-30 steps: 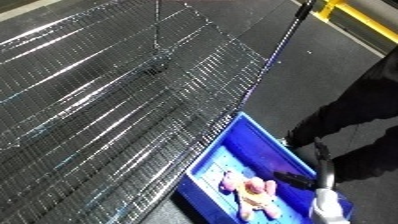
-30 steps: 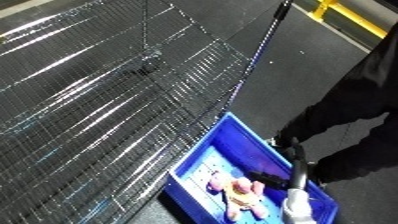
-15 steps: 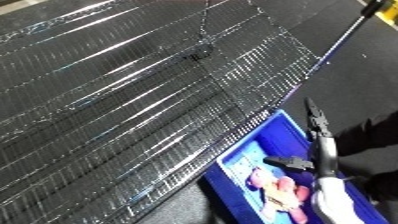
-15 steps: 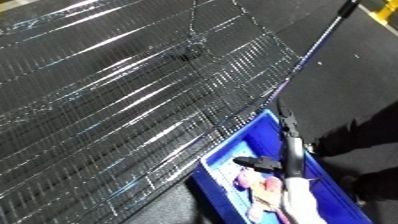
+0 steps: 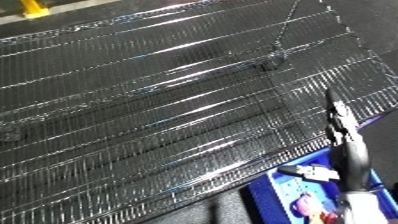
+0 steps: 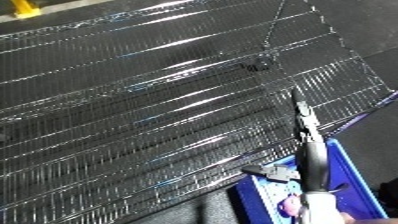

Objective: Pick up the object and place it into the box

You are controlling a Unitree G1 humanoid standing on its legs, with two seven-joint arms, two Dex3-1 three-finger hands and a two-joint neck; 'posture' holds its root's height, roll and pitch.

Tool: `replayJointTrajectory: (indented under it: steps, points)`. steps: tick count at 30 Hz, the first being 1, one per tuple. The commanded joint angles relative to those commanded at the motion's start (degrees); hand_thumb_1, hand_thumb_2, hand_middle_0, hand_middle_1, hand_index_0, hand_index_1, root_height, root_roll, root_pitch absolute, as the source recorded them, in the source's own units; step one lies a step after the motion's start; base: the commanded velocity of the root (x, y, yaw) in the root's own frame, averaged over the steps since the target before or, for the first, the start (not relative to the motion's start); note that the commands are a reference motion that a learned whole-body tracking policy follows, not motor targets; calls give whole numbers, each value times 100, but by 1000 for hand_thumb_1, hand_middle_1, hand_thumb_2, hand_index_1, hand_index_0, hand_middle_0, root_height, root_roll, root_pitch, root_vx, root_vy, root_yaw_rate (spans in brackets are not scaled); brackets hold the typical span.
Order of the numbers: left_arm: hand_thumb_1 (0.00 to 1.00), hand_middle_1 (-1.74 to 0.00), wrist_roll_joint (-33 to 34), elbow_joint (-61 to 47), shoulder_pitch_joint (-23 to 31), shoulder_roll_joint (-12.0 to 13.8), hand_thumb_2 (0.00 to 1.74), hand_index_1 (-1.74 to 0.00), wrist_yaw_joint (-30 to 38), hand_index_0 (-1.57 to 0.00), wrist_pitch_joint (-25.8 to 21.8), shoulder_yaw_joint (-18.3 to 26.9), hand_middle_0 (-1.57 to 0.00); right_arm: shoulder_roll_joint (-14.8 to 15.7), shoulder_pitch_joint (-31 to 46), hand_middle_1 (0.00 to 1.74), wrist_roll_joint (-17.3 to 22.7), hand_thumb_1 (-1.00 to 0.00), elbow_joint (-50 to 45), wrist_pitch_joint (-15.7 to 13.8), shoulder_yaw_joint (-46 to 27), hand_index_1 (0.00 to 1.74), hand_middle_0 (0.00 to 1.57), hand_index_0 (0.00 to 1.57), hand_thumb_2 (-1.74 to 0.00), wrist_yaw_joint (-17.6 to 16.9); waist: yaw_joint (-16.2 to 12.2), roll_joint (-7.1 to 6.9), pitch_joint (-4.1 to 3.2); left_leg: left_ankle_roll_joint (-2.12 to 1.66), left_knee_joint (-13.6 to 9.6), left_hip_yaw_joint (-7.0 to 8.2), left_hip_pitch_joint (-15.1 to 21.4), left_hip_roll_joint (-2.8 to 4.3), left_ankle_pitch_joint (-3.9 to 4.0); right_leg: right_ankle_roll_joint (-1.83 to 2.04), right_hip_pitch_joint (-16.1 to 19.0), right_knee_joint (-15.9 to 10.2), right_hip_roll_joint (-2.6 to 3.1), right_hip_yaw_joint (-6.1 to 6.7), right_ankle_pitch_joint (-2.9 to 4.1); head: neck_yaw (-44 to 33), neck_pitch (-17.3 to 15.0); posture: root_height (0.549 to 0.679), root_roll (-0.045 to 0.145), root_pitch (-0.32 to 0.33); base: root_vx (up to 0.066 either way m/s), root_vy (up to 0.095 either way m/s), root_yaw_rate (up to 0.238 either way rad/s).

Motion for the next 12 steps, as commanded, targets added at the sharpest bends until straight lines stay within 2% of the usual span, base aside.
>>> replayJointTrajectory:
  steps: [6, 12]
  points:
    - [1000, -1740, -10, 11, -42, 29, 1740, -1740, 11, -1570, -1, -51, -1570, -27, -307, 0, -77, 0, 29, 58, 352, 0, 0, 0, 0, 55, 121, -10, 0, 6, 37, -44, -77, -7, -1, 6, -52, 37, -9, -31, -9, -280, 54, 629, 60, -64, 16, -5, 80]
    - [1000, -1740, -31, 22, -87, 78, 1740, -1740, 6, -1570, 2, -107, -1570, -198, -695, 0, -305, 0, 174, 185, 754, 0, 0, 0, 0, 98, 258, -41, 0, 15, 0, -110, -143, -24, 18, 15, -93, 23, -23, -75, -3, -523, 26, 629, 55, -51, 13, -4, 79]
